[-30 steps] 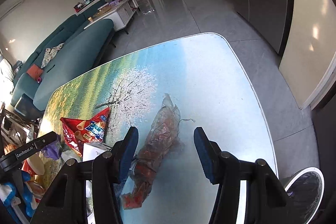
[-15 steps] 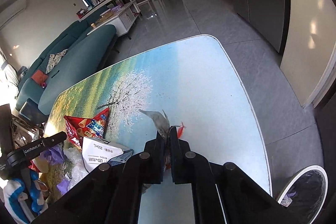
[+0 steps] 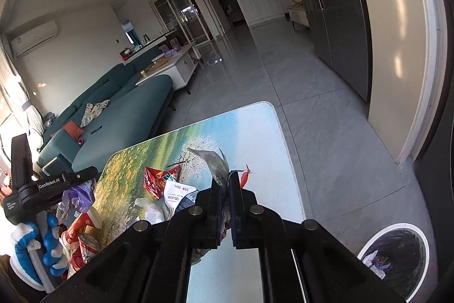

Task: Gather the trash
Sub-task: 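Carry the purple bag and grey wrapper over the white trash bin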

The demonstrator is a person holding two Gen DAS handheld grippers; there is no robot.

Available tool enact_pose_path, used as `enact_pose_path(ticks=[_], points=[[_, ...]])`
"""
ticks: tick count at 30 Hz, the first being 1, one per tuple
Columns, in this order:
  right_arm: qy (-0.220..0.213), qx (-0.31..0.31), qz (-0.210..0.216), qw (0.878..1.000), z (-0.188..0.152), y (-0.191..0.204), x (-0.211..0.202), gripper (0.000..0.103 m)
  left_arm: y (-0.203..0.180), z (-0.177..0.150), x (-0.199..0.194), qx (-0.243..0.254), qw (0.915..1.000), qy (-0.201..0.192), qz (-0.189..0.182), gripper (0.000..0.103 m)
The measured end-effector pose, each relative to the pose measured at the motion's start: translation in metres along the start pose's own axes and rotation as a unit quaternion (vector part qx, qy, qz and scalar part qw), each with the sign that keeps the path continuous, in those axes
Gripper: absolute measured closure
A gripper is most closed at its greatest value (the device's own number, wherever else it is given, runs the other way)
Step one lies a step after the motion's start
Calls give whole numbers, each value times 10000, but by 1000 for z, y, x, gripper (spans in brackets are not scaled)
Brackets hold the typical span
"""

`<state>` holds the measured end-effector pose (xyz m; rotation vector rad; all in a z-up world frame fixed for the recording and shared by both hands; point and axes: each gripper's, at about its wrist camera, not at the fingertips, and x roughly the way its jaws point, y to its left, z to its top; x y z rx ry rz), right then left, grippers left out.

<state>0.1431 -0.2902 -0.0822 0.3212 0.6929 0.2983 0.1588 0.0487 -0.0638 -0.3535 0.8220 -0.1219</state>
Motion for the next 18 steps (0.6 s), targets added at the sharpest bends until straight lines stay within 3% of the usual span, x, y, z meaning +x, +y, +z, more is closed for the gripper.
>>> enact_pose_path(ticks=[4,7,12,18], points=[[-235,-38,-403,9989,-6,-25,-45,98,-63,-17,-10,498,9972,79,-544,75],[-368,40,-744,9965,-13,-53,-78,98,-119,-38,-8,911,9902,256,-1029,75],[-403,307,-1398,9889,-31,-110,-121,98,-208,-82,13,1439,9695,808,-1812,75],[-58,832,-1900,9782,-67,-180,-132,98,-300,-145,57,2041,9424,1563,-2142,75]])
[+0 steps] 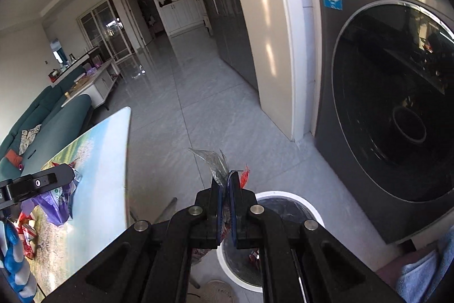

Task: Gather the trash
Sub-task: 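Carry the purple bag and grey wrapper over the white trash bin, then open both tools to drop the purple bag and wrapper into the bin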

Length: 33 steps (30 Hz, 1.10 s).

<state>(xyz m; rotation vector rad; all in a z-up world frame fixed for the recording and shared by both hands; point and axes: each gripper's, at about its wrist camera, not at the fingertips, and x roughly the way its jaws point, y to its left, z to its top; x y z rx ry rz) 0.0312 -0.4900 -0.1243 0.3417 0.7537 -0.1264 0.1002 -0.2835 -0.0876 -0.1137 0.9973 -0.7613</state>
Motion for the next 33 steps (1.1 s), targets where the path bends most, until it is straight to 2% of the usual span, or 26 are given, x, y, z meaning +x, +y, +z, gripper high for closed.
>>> enact_pose_path(ticks=[5,10,12,14,15,16,22,27,33], points=[[324,373,-203,9986,-18,-47,22,97,-32,-2,64,183,9990,409,-48,75],[491,576,-297,9967,-26,-70,40,97,-46,-5,111,140,9971,705,-232,72],[532,608,-314,9962,-27,-75,45,96,-48,-6,123,88,9962,811,-316,68],[545,630,-342,9959,-29,-77,48,85,-50,-6,129,40,9962,810,-320,50],[545,644,-353,9958,-29,-78,48,77,-50,-6,129,16,9965,774,-324,46],[534,659,-366,9957,-27,-76,50,74,-51,-5,129,-3,9966,742,-352,41],[383,783,-315,9957,-29,-79,38,74,-52,-2,103,89,9979,475,-420,40],[68,721,-255,9970,-23,-70,15,74,-48,4,58,348,9994,-51,-37,40],[-331,565,-84,9978,-10,-41,-19,73,-31,5,1,369,9972,-579,286,40]])
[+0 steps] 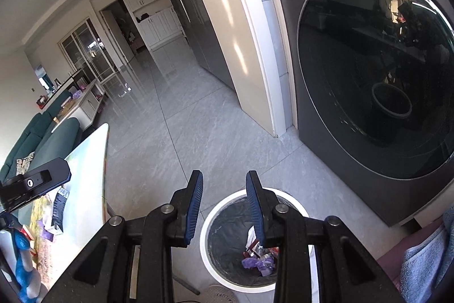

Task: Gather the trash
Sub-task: 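Move both open tools back over the table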

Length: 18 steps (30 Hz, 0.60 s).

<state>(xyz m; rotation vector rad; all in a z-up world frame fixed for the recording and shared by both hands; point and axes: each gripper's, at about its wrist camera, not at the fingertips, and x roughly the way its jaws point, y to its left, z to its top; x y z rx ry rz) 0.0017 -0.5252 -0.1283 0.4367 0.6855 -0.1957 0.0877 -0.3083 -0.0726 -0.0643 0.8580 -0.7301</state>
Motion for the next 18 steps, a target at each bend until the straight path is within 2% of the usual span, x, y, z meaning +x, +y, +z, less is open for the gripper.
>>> enact_pose_path(ticks=[8,18], points=[[-360,-394,386,9978,7,55,-35,73,46,-10,-73,-202,9978,-471,415,40],[-504,-807,904,9914,5,119,-48,73,130,-31,-152,-672,9884,-864,1056,40]])
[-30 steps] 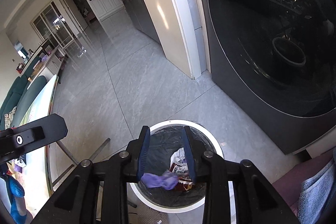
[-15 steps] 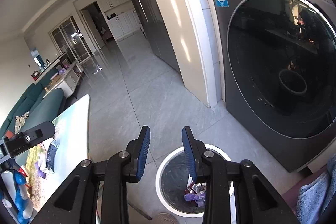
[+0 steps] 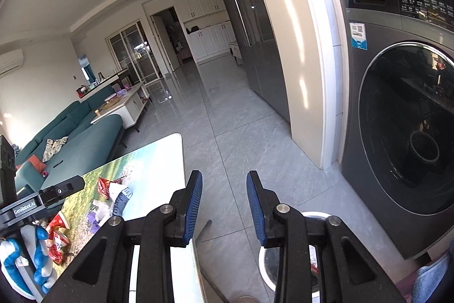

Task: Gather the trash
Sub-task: 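Move both open tools back over the table, then grasp the second purple bag with the left tool while the right tool grasps the white milk carton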

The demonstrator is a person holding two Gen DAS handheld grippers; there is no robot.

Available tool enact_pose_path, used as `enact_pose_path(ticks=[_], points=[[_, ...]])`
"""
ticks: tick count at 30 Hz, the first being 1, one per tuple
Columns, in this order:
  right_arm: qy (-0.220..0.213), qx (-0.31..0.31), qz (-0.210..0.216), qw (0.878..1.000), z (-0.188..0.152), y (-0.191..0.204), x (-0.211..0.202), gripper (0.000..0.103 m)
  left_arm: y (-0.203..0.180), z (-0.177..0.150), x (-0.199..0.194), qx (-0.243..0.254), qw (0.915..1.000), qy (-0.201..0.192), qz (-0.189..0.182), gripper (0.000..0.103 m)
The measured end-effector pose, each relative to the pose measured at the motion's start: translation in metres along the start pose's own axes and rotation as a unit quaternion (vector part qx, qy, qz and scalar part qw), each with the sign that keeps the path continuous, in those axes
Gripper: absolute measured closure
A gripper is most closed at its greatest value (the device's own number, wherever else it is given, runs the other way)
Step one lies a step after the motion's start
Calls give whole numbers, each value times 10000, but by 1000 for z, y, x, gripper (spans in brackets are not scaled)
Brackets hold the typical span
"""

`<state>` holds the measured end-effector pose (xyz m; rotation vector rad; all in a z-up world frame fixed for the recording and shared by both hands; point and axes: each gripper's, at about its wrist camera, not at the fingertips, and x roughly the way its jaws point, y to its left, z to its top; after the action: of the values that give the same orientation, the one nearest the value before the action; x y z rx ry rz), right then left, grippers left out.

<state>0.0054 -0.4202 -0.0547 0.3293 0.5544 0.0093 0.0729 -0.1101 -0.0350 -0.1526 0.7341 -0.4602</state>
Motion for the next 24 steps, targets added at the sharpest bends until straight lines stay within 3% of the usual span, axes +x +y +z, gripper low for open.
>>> enact_pose_path(ticks=[12,18,24], points=[[385,-447,773,9953,-12,75,43,73,132,-25,-21,-961,9908,130,946,41],[777,-643,1110,9887,-23,113,78,73,163,-43,0,-1194,9838,501,1242,45],[1217,-819,1369,9797,-35,144,116,73,175,-58,30,-1112,9795,921,1404,46]])
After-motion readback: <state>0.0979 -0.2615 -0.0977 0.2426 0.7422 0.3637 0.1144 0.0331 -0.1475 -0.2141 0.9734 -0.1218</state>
